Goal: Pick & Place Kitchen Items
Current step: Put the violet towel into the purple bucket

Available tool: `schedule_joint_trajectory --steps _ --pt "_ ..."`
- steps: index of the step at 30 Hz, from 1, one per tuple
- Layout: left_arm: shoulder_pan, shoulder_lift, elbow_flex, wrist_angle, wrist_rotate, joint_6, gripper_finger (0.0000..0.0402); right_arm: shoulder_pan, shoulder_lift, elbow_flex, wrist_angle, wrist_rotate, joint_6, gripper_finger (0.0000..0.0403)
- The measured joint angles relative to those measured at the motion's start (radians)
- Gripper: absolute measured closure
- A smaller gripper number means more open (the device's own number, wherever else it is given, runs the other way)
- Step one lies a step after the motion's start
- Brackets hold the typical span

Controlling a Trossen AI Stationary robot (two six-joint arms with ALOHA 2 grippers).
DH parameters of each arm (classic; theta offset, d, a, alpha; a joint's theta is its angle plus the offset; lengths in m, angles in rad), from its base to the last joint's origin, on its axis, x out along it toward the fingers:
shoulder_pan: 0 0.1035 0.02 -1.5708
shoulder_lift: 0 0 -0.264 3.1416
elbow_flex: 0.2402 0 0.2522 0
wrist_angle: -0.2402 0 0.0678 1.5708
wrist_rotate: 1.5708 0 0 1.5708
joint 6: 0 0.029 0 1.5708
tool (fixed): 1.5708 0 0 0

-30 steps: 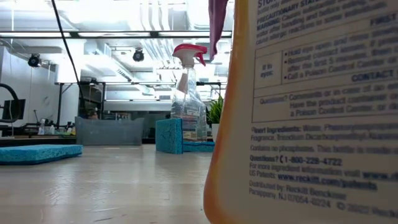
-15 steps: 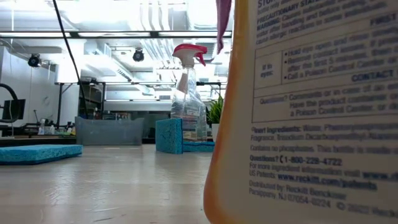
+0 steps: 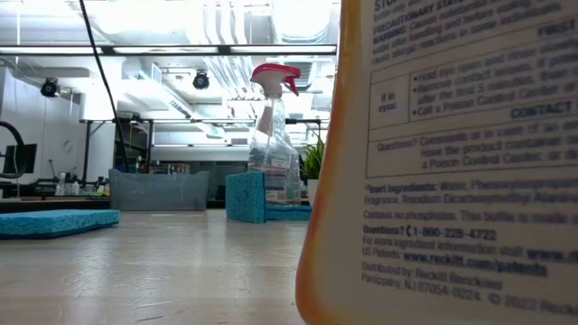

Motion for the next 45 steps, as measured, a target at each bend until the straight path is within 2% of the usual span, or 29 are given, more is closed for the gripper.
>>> schedule_joint_trajectory --steps 5,13,24,26,29,32,35,36,40,45 --pt "0.034 0.064 0.000 0.091 0.005 0.000 0.0401 -0.044 0.027 0.006 0.010 -0.051 0.022 0.0060" --pt "0.069 0.113 0.001 0.157 0.018 -0.024 0.0401 -0.063 0.066 0.015 0.048 0.048 0.043 0.0060" --pt "0.071 0.122 0.000 0.164 0.046 -0.042 0.0401 -0.123 0.169 0.071 0.065 0.083 0.085 0.0068" --pt "0.072 0.122 0.000 0.163 0.046 -0.042 0.0401 -0.125 0.195 0.084 0.065 0.103 0.085 0.0088" --pt "0.072 0.122 0.000 0.153 0.046 -0.043 0.0401 -0.125 0.228 0.105 0.067 0.135 0.082 0.0145" --pt "0.072 0.122 -0.001 0.131 0.047 -0.042 0.0401 -0.125 0.247 0.116 0.067 0.158 0.070 0.0234" --pt "0.072 0.122 -0.002 0.115 0.047 -0.040 0.0401 -0.123 0.246 0.112 0.067 0.167 0.057 0.0345" --pt "0.071 0.122 -0.002 0.108 0.050 -0.032 0.0401 -0.122 0.242 0.108 0.055 0.167 0.048 0.0363" --pt "0.064 0.101 -0.002 0.045 0.088 -0.025 0.0388 -0.114 0.224 0.091 0.048 0.167 0.043 0.0373" --pt "0.058 0.015 -0.002 -0.149 0.096 -0.029 0.0342 -0.094 0.189 0.061 0.058 0.152 0.031 0.0385"
